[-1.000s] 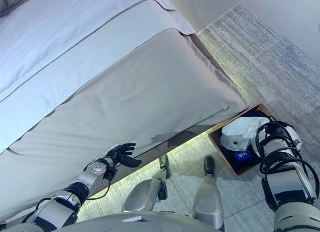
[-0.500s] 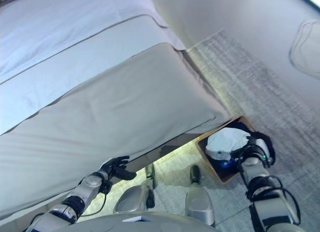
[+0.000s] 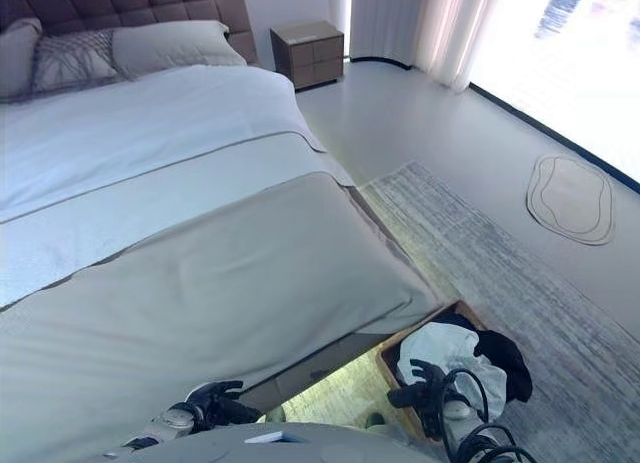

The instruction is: Pick up the clothes from the bed and place them into the basket

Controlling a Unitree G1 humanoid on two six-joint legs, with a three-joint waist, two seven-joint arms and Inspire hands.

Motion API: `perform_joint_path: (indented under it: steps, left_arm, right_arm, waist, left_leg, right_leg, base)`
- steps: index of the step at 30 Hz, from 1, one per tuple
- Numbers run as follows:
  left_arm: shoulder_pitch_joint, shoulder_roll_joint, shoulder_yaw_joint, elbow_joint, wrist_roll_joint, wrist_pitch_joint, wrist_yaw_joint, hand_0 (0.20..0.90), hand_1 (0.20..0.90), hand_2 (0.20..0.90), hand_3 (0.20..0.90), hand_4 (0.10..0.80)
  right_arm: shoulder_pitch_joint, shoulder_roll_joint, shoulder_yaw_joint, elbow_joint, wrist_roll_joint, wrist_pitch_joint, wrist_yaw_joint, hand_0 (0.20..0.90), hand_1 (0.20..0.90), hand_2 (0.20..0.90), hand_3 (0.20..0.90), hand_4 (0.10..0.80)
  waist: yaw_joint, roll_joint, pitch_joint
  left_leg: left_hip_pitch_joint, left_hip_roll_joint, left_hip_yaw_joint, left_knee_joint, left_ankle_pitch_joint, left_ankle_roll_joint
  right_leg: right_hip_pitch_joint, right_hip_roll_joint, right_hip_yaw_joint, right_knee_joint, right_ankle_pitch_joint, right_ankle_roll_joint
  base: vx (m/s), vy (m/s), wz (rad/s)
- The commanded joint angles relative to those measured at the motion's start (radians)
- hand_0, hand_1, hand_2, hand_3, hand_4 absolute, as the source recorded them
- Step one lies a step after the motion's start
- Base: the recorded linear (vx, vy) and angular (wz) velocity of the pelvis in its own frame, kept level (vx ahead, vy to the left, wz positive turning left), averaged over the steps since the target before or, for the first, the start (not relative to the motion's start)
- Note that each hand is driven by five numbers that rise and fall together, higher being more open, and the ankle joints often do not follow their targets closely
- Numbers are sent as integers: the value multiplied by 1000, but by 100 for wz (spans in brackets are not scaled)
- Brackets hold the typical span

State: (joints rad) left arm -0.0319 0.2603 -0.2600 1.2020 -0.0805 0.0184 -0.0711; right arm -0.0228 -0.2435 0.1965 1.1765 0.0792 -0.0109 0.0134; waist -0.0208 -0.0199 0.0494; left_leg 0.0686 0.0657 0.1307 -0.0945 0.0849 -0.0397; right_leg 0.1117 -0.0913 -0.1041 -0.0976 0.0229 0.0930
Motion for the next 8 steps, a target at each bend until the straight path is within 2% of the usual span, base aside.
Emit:
perform_joint_path:
  steps: [1,8]
  left_arm:
    - [-52,0,45,64,-10,-32,-43,900,900,900,900,800]
    - [-38,-15,57,74,-30,-38,-69,900,900,900,900,800]
  right_arm:
    - [-43,-9,-8,29,-6,-32,29,900,900,900,900,800]
    - [-29,14,20,89,-84,7,105,900,900,900,900,800]
  waist:
    - [25,-18,18]
    - [30,-6,13]
  left_leg:
    - [93,-77,-23,7,-141,55]
    - [104,-87,-34,7,-148,65]
  right_leg:
    - [14,46,-47,40,-18,-34]
    - [25,37,-56,54,-29,-34]
  base:
    - [25,43,3]
    - [20,40,7]
